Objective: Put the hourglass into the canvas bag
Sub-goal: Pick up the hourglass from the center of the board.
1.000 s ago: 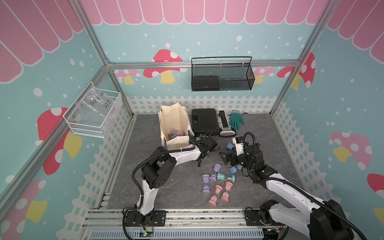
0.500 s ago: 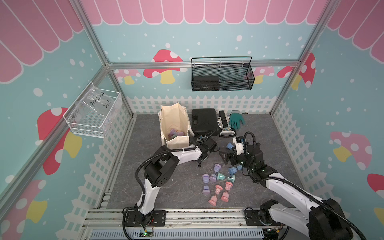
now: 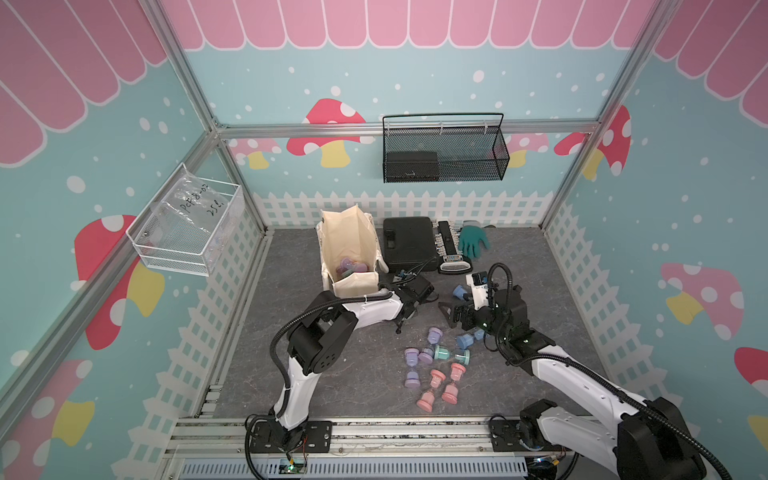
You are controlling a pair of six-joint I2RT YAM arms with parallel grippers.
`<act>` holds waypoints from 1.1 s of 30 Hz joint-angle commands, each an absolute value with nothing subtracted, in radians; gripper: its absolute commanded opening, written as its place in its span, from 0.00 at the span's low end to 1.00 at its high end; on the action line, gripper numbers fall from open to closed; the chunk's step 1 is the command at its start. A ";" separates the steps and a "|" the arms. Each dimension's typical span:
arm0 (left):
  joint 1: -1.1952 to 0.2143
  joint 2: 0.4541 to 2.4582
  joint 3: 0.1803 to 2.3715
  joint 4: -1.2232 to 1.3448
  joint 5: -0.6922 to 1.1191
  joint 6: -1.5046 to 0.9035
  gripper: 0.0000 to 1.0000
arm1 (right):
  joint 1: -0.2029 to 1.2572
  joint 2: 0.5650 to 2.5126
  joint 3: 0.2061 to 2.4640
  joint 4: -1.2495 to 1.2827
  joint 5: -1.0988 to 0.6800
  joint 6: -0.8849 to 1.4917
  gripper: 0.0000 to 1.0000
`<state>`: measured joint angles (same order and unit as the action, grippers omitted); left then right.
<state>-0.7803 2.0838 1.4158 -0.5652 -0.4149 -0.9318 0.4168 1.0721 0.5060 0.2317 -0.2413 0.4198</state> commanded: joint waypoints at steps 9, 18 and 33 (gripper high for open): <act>-0.810 1.961 1.406 -0.540 -0.350 -0.887 0.28 | 0.406 1.040 0.526 0.229 -0.263 0.428 0.99; -0.824 1.823 1.376 -0.540 -0.325 -0.836 0.25 | 0.407 0.983 0.566 0.190 -0.299 0.393 0.99; -0.830 1.569 1.375 -0.551 -0.245 -0.675 0.19 | 0.407 0.973 0.648 0.213 -0.432 0.339 1.00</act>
